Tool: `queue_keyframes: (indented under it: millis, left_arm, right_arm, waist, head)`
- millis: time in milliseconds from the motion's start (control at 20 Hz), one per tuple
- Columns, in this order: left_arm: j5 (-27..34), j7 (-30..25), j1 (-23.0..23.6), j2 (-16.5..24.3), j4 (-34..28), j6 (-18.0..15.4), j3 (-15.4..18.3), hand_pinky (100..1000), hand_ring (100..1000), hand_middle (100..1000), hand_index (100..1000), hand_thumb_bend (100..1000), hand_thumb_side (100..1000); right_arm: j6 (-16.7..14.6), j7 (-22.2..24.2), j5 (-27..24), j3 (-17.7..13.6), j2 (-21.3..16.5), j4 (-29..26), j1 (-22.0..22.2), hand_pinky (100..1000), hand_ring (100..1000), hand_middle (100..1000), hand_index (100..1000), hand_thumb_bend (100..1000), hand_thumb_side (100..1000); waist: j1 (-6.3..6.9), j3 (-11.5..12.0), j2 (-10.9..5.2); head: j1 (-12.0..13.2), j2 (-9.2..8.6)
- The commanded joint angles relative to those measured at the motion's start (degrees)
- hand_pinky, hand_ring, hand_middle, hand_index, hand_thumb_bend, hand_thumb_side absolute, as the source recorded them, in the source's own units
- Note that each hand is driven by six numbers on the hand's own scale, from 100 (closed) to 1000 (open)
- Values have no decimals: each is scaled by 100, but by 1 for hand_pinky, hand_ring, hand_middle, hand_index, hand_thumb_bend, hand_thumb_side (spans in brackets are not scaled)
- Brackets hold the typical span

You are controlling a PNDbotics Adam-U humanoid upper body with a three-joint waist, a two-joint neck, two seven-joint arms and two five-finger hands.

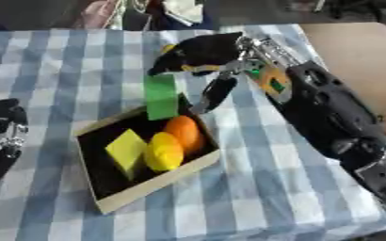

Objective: Pick up objects on the table and place them in the box.

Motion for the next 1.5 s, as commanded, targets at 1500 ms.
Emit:
queue_keyframes:
  millis: [1500]
  left_arm:
    - [79, -47, -109, 31, -148, -45, -19, 729, 542, 576, 776, 200, 659]
  right_arm:
    - [1218, -376, 133, -2217, 181, 2233, -703, 870, 769, 790, 989, 100, 484]
  waist:
    - [-18, 300, -34]
  head:
    - [-129, 25]
